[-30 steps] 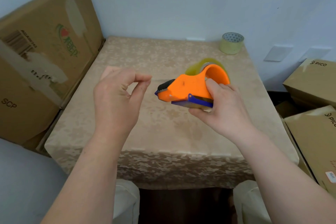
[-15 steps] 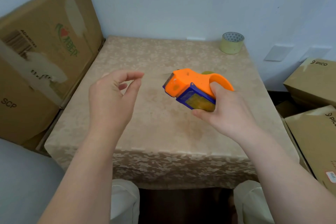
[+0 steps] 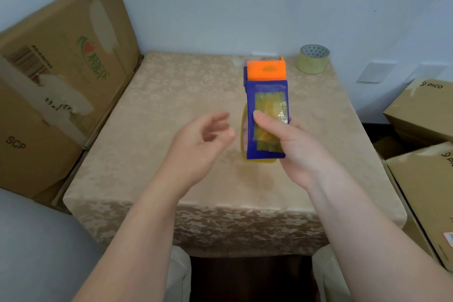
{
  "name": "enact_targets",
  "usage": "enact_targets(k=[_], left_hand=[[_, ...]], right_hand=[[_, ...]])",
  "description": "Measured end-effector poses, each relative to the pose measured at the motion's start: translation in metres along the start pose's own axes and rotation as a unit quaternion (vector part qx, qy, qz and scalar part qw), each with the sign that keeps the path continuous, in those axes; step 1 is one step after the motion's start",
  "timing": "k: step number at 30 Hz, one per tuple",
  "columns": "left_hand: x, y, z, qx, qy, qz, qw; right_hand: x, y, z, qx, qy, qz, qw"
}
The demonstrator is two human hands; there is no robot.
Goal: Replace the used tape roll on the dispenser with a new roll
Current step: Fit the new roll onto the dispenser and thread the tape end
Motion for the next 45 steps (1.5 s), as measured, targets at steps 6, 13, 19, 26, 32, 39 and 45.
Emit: enact_targets(k=[6, 13, 19, 26, 32, 39, 45], left_hand=[[-0.001, -0.021, 0.005, 0.038, -0.002, 0.073, 0.997], [-0.005, -0.016, 0.013, 0.163, 0.072, 0.085, 0.980], [-0.012, -0.013, 0.020, 0.200, 0.091, 0.067, 0.973], [-0.028, 0.000, 0.041, 0.139, 0.130, -0.036, 0.981], [-0.042, 0.016, 0.052, 0.072, 0.130, -0.097, 0.984], [-0.049, 0.016, 0.060, 0.062, 0.133, -0.084, 0.986], [-0.050, 0.014, 0.063, 0.067, 0.139, -0.074, 0.985]], right_hand=[[-0.002, -0.023, -0.012, -0.145, -0.034, -0.001, 0.989], [-0.008, -0.021, -0.009, 0.104, 0.058, 0.009, 0.993], [-0.012, -0.025, -0.013, 0.185, 0.098, 0.018, 0.978], [-0.026, -0.010, -0.013, 0.500, 0.168, -0.050, 0.848], [-0.047, 0.004, -0.016, 0.650, 0.104, -0.098, 0.747], [-0.075, 0.001, -0.015, 0.730, 0.097, -0.090, 0.671], [-0.077, -0.001, -0.025, 0.751, 0.096, -0.068, 0.650]])
Point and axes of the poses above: each hand's wrist, its own x-axis away from the middle knuckle, its own y-axis out of the back of the hand, z = x × y, the point moved 8 cm from there along -x, towards the middle knuckle, and after that the axes turned 12 degrees about y, right-handed, at the moved point
